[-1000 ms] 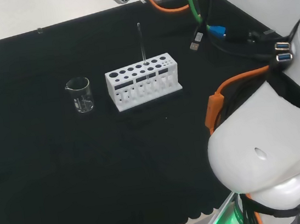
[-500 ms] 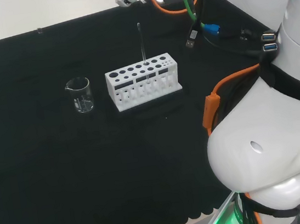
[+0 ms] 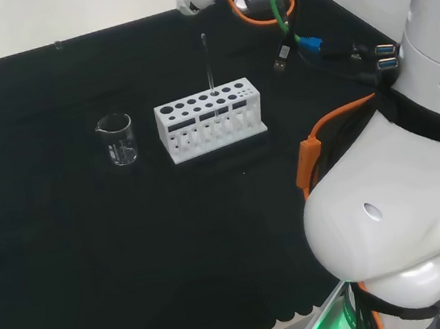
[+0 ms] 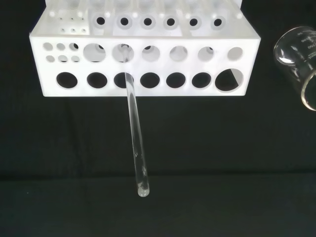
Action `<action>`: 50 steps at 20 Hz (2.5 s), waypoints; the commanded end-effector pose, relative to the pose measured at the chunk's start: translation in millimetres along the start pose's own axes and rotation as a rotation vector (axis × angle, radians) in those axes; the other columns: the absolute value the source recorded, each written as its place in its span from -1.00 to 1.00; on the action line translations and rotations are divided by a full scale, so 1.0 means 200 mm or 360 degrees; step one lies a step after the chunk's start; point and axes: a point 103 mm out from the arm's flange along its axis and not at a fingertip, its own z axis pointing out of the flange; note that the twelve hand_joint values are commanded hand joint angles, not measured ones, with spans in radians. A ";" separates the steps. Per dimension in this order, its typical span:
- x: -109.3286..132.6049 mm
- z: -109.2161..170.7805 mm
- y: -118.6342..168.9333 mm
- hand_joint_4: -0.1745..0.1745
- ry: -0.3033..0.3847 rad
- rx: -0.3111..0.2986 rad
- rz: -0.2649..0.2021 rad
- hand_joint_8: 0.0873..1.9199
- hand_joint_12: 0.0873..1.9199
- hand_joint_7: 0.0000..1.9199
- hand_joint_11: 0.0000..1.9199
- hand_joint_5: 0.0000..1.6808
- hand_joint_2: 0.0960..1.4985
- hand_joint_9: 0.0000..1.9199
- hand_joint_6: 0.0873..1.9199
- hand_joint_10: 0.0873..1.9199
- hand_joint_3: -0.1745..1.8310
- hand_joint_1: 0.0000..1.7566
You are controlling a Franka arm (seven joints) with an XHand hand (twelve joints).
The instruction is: Take the glass rod from the white test tube rack.
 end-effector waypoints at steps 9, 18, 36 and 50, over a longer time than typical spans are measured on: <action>-0.01 0.11 0.03 -0.65 0.0020 0.0039 -0.0032 -0.13 0.33 -0.54 -0.31 -0.54 0.19 -0.33 -0.93 -0.20 -0.42 -0.48; -0.03 0.21 0.11 -0.74 0.0030 0.0036 -0.0040 -0.15 0.31 -0.45 -0.26 -0.63 0.18 -0.24 -0.55 -0.24 -0.42 -0.46; -0.01 0.37 0.14 -0.83 -0.0017 0.0111 -0.0026 -0.14 0.29 -0.37 -0.19 -0.64 0.17 -0.14 -0.34 -0.26 -0.41 -0.44; -0.05 0.49 0.17 -1.00 -0.0003 0.0129 -0.0035 -0.18 0.24 -0.20 -0.08 -0.48 0.12 0.01 -0.10 -0.34 -0.37 -0.17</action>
